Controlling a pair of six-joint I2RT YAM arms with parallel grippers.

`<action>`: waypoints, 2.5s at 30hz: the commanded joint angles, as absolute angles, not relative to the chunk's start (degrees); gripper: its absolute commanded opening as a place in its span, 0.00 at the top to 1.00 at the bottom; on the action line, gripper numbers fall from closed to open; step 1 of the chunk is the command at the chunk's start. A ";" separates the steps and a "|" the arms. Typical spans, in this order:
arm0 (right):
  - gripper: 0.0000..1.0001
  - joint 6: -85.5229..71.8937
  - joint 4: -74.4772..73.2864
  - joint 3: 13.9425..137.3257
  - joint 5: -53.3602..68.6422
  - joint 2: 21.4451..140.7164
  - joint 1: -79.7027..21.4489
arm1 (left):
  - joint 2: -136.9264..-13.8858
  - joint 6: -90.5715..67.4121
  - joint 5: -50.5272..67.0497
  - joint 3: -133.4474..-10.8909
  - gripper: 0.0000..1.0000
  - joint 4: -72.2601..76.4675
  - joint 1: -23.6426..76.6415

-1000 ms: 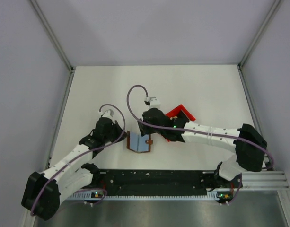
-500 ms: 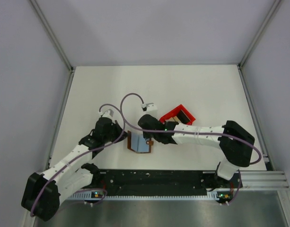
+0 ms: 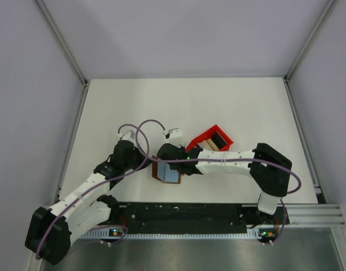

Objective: Put the credit cards into the card holder
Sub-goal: Open the card holder at the center of the board.

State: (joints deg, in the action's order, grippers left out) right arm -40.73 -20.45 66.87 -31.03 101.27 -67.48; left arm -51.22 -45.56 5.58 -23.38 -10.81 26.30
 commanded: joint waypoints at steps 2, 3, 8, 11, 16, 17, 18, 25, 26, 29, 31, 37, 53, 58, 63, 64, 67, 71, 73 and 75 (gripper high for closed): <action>1.00 -42.10 -24.17 66.63 -34.80 96.86 -68.03 | -50.71 -45.88 3.43 -23.64 1.00 -10.02 26.46; 1.00 -42.62 -24.26 66.01 -34.54 96.33 -67.94 | -50.80 -45.79 3.25 -23.56 1.00 -10.11 26.46; 1.00 -45.26 -23.82 62.76 -31.82 94.31 -67.50 | -50.80 -45.88 2.64 -22.59 1.00 -9.93 26.46; 1.00 -46.49 -20.40 59.51 -28.05 92.55 -66.19 | -50.80 -45.97 2.64 -21.97 1.00 -9.49 26.54; 1.00 -49.21 -11.27 53.18 -20.57 88.95 -63.28 | -50.89 -46.14 2.81 -21.18 1.00 -8.88 26.46; 1.00 -49.74 -10.12 52.13 -20.04 88.25 -62.85 | -50.89 -46.14 2.81 -21.09 1.00 -8.79 26.46; 1.00 -49.92 -9.50 51.68 -18.73 87.81 -62.23 | -50.89 -46.06 2.73 -21.01 1.00 -8.88 26.46; 1.00 -53.35 -5.27 47.90 -13.19 84.12 -59.24 | -50.89 -46.23 2.46 -20.48 1.00 -8.53 26.54; 1.00 -53.61 -5.27 47.99 -12.05 84.11 -58.80 | -50.89 -46.23 2.37 -20.39 1.00 -8.53 26.54; 1.00 -54.14 -5.27 47.20 -12.13 84.20 -58.10 | -50.89 -46.32 2.11 -20.22 1.00 -8.53 26.46; 1.00 -54.32 -4.31 46.15 -10.91 84.46 -57.40 | -50.98 -46.32 1.93 -20.13 1.00 -8.53 26.54; 1.00 -53.88 2.02 44.64 -6.77 84.81 -57.22 | -51.68 -47.02 2.11 -18.46 1.00 -5.81 26.46; 1.00 -50.63 8.08 45.97 -1.06 89.12 -57.13 | -54.49 -48.16 1.76 -15.91 1.00 -1.06 26.54; 1.00 -50.10 6.43 46.31 -3.24 87.72 -57.13 | -55.55 -47.99 1.85 -16.17 1.00 -1.05 26.54; 1.00 -46.94 3.70 47.54 -7.38 82.71 -57.22 | -54.93 -47.64 2.54 -16.52 1.00 -0.88 26.46; 1.00 -46.15 2.73 48.42 -7.47 82.44 -57.22 | -54.84 -47.64 2.90 -16.70 1.00 -0.88 26.54; 1.00 -44.74 0.88 51.32 -8.61 83.05 -58.62 | -54.23 -47.64 4.30 -16.79 1.00 -0.44 26.46; 1.00 -44.21 0.18 53.78 -11.07 84.90 -61.16 | -53.26 -47.90 5.54 -17.40 1.00 -0.44 26.54; 1.00 -43.95 0.53 55.19 -11.51 86.65 -62.75 | -52.65 -48.16 6.24 -17.58 1.00 -0.44 26.54; 1.00 -43.77 -1.30 57.47 -14.05 88.41 -64.50 | -52.12 -48.25 6.68 -17.75 1.00 -0.44 26.63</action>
